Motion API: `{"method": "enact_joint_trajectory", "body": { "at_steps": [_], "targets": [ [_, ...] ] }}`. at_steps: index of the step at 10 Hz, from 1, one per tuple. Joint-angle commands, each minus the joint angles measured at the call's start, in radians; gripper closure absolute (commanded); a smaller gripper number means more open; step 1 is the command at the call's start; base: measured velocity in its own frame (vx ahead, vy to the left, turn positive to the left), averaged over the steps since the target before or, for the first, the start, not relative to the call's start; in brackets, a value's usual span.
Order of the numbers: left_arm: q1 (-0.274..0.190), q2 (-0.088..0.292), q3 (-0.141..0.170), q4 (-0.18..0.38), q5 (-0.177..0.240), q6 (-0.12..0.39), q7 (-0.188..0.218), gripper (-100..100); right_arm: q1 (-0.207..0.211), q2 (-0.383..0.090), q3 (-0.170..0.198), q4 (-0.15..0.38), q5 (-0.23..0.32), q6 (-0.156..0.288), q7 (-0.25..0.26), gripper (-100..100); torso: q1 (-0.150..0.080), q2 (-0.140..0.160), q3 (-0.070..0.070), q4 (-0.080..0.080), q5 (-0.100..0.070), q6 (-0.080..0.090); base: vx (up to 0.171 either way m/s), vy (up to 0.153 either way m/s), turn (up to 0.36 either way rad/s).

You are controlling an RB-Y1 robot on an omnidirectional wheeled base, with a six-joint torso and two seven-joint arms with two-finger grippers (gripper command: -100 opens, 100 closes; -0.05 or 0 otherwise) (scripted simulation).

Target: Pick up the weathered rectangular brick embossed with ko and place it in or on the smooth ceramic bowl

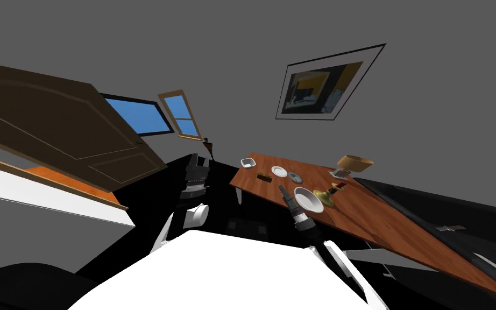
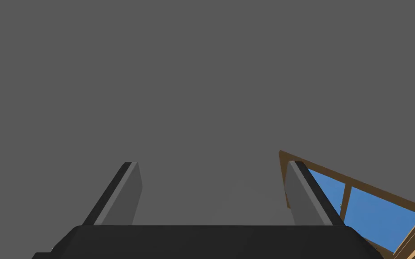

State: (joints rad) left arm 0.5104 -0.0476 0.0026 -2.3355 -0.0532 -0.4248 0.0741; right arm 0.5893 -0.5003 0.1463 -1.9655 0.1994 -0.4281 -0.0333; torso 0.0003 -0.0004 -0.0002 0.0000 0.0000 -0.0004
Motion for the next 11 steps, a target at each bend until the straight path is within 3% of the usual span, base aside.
{"method": "enact_joint_trajectory", "body": {
  "at_steps": [1, 4, 7, 8, 11],
  "targets": [
    [0.0, 0.0, 0.0, 0.0, 0.0, 0.0, 0.0, 0, 0.018, -0.046, 0.01, -0.008, 0.007, 0.017, 0.0, -100, 0.0, 0.0, 0.0, 0.0, 0.0, 0.0, 0.004, 0.009, 0.122],
    [0.0, 0.0, 0.0, 0.0, 0.0, 0.0, 0.0, 0, 0.05, -0.137, 0.05, 0.062, 0.035, 0.032, 0.004, -100, 0.0, 0.0, 0.0, 0.0, 0.0, 0.001, 0.006, 0.017, 0.22],
    [0.0, 0.0, 0.0, 0.0, 0.0, 0.0, 0.0, 0, 0.067, -0.216, 0.072, 0.098, 0.048, 0.041, 0.007, -100, 0.001, -0.001, 0.0, 0.0, 0.0, 0.0, 0.012, 0.018, 0.192],
    [0.0, 0.0, 0.0, 0.0, 0.0, 0.0, 0.0, 0, 0.085, -0.246, 0.094, 0.135, 0.062, 0.049, 0.009, -100, 0.0, -0.001, 0.0, 0.0, 0.0, 0.001, 0.014, 0.024, 0.32],
    [0.0, 0.0, 0.0, 0.0, 0.0, 0.0, 0.0, 0, 0.103, -0.328, 0.117, 0.173, 0.076, 0.058, 0.012, -100, 0.001, -0.001, 0.0, 0.0, 0.0, 0.0, 0.014, 0.02, 0.206]
  ]
}}
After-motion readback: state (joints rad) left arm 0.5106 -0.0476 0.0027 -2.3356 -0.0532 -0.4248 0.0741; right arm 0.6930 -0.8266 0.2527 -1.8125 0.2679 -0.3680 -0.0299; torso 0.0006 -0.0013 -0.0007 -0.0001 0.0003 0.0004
